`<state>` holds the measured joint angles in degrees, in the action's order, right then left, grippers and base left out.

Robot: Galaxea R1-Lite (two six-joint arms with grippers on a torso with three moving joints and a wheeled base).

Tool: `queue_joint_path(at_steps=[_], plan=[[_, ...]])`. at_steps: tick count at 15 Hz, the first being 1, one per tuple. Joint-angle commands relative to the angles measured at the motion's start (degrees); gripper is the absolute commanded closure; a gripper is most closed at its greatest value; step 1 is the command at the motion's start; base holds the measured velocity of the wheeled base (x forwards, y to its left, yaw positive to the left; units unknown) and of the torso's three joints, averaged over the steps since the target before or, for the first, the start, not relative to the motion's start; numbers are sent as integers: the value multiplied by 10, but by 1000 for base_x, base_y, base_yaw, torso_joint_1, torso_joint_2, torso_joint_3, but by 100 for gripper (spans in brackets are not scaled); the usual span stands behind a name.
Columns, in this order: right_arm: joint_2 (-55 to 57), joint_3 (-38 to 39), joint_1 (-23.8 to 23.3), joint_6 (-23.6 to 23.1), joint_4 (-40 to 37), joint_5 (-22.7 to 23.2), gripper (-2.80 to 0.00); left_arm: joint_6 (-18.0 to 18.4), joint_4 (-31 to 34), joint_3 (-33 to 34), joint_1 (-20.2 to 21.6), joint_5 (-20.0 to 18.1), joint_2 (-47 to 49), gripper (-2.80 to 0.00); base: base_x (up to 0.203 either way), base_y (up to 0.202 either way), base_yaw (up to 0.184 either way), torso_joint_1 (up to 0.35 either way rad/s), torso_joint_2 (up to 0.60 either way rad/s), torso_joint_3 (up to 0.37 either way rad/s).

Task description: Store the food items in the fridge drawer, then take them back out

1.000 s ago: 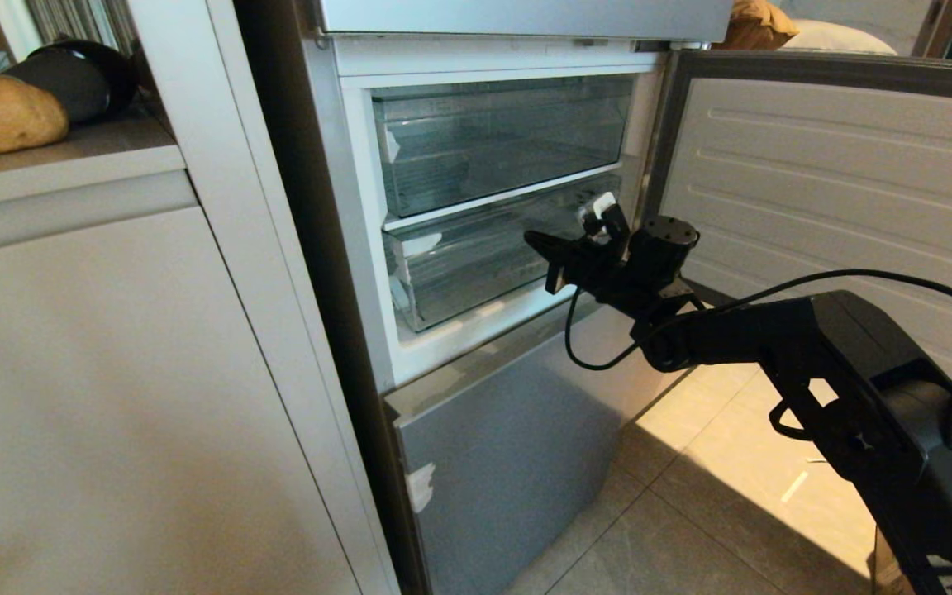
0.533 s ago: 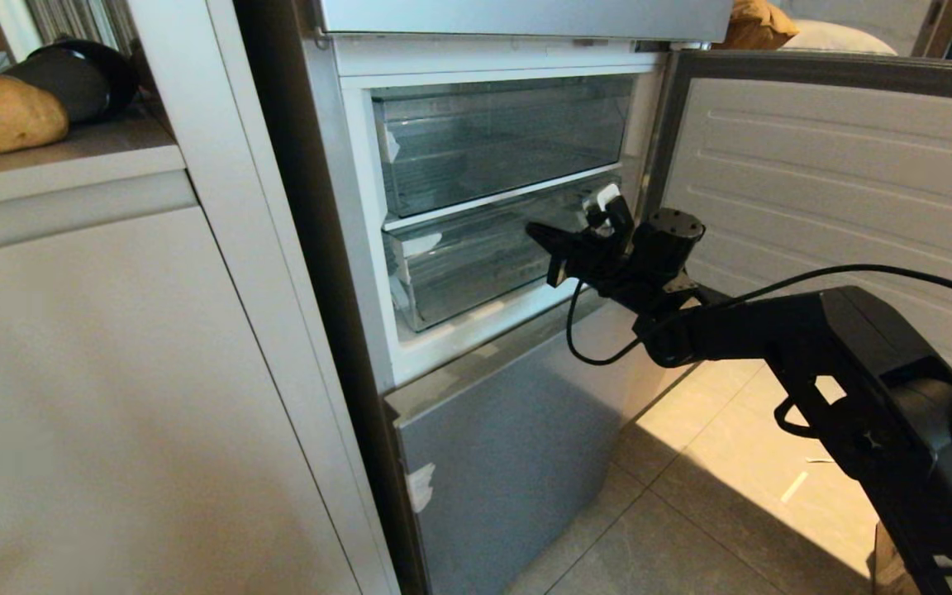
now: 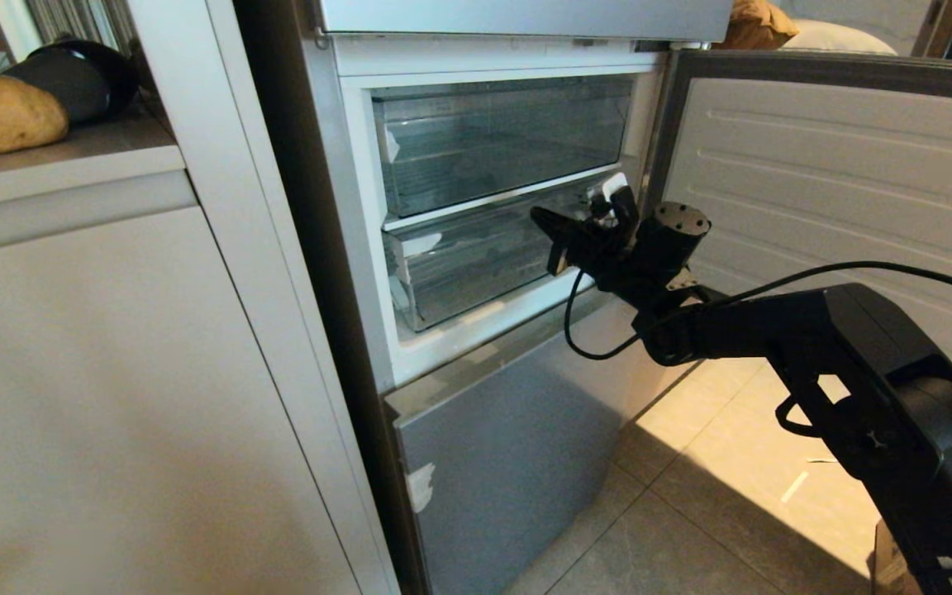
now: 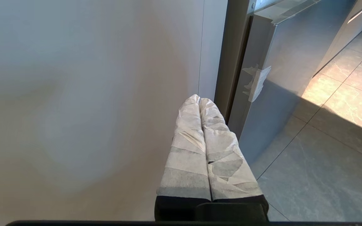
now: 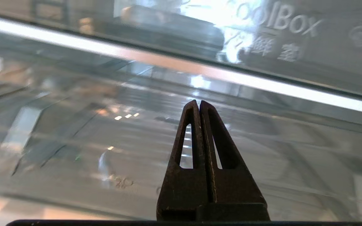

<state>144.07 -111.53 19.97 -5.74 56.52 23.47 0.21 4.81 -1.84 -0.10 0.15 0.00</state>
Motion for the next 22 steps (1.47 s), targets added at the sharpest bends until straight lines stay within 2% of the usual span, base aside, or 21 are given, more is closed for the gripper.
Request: queue_joint_path(at_steps=[1,3,5,8,11,13,18,20,22], plan=[[-29,29,4,1,6,-15,0,1,0,0,0,0,1,0,0,0,0,0,0,0],[-83,119,13,2,4,-44,0,0,0,0,0,0,0,0,0,0,0,0,0,0],[-171,250,29,4,-8,-89,0,1,0,0,0,0,0,0,0,0,0,0,0,0],[-308,442,63,2,-25,-216,0,0,0,0,0,0,0,0,0,0,0,0,0,0],[-471,591,86,-4,-30,-325,0,1,0,0,0,0,0,0,0,0,0,0,0,0],[-579,669,75,-10,-33,-373,0,0,0,1,0,0,0,0,0,0,0,0,0,0],[-868,884,-85,-58,-79,-413,0,0,0,0,0,0,0,0,0,0,0,0,0,0],[-990,962,-183,-66,-145,-410,0,0,0,0,0,0,1,0,0,0,0,0,0,0],[-1105,1025,-284,-67,-237,-384,0,0,0,0,0,0,0,0,0,0,0,0,0,0]])
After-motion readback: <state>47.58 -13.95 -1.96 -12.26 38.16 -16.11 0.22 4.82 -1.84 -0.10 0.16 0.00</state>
